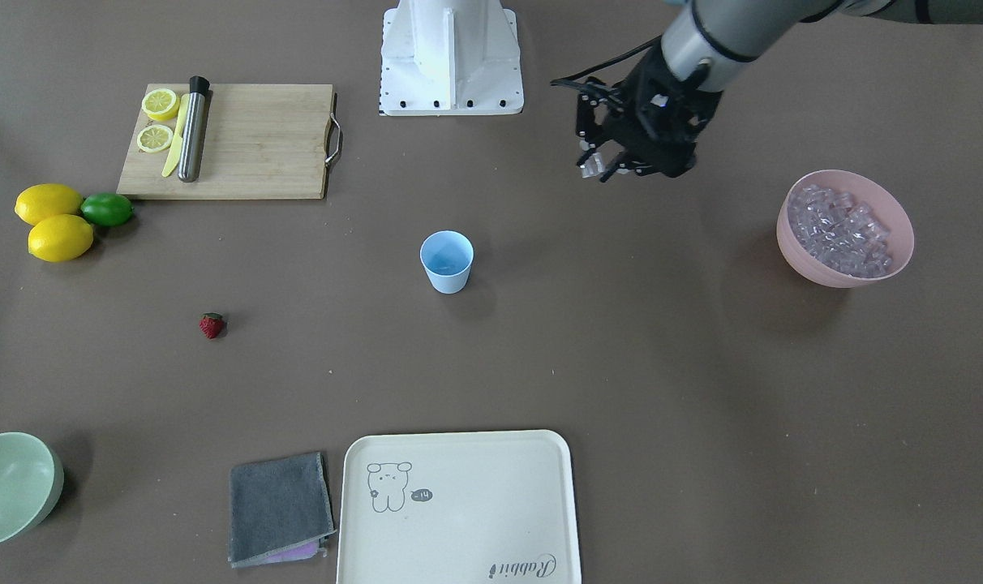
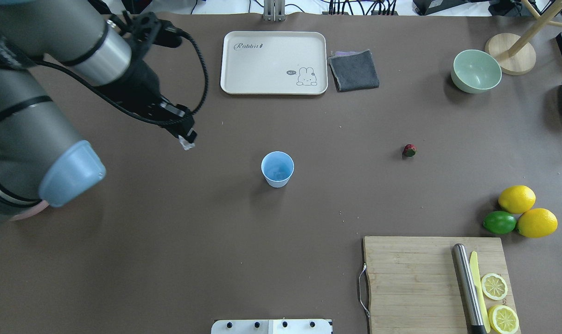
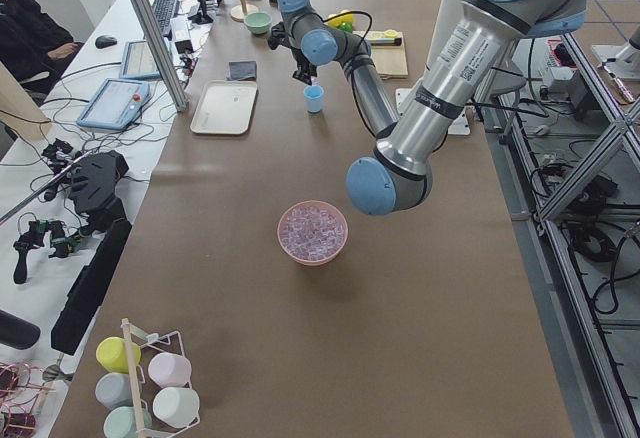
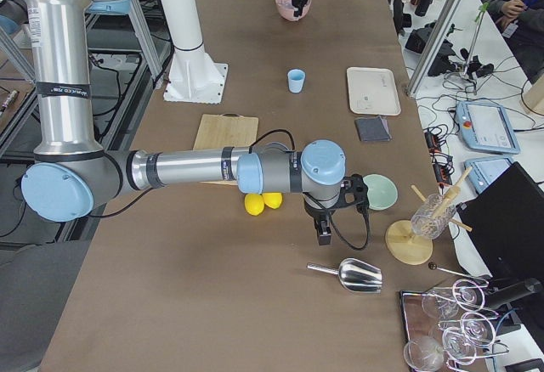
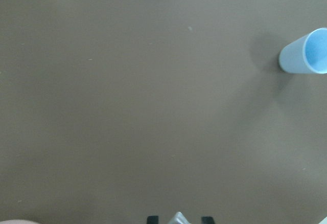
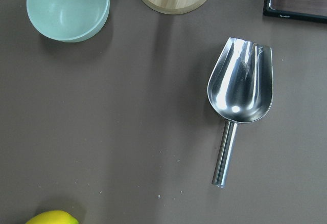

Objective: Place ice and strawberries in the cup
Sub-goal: 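Carry the ice cube with the left gripper over the blue cup, then open the left gripper to release the ice cube into the cup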

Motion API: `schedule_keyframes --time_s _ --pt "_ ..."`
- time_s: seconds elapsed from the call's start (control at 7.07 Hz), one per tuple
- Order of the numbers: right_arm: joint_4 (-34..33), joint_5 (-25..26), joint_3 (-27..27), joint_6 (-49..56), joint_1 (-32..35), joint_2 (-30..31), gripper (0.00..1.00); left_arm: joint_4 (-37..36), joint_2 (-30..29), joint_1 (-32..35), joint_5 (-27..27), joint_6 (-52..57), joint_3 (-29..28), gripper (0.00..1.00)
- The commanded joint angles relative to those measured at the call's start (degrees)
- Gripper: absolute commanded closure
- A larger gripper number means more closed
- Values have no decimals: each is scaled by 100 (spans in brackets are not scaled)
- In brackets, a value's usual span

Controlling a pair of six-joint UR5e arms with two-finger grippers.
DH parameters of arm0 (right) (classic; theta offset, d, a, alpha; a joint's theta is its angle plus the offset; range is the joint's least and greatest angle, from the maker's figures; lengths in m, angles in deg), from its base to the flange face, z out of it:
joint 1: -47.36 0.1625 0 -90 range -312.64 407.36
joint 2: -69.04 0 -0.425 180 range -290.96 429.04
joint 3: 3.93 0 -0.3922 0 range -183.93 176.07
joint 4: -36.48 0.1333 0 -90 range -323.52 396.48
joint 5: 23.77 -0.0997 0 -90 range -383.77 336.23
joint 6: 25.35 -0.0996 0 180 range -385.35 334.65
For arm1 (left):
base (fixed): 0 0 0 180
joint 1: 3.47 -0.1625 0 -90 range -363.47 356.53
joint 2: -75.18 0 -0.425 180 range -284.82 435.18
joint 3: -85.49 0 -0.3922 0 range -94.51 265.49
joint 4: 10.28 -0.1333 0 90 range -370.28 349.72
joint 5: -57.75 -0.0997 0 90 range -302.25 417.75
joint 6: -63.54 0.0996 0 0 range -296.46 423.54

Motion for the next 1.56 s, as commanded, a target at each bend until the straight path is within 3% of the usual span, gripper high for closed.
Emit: schedule_keyframes --time_s 0.0,0.28,1.41 --pt "12 -9 28 -6 0 -7 0 757 -411 -718 -852 -658 -662 100" --pt "12 -9 46 -6 0 11 0 1464 -712 -1148 -1782 -1008 -1391 100" --pt "12 -9 143 11 0 90 0 1707 -827 -1476 -2437 -1195 -1692 100"
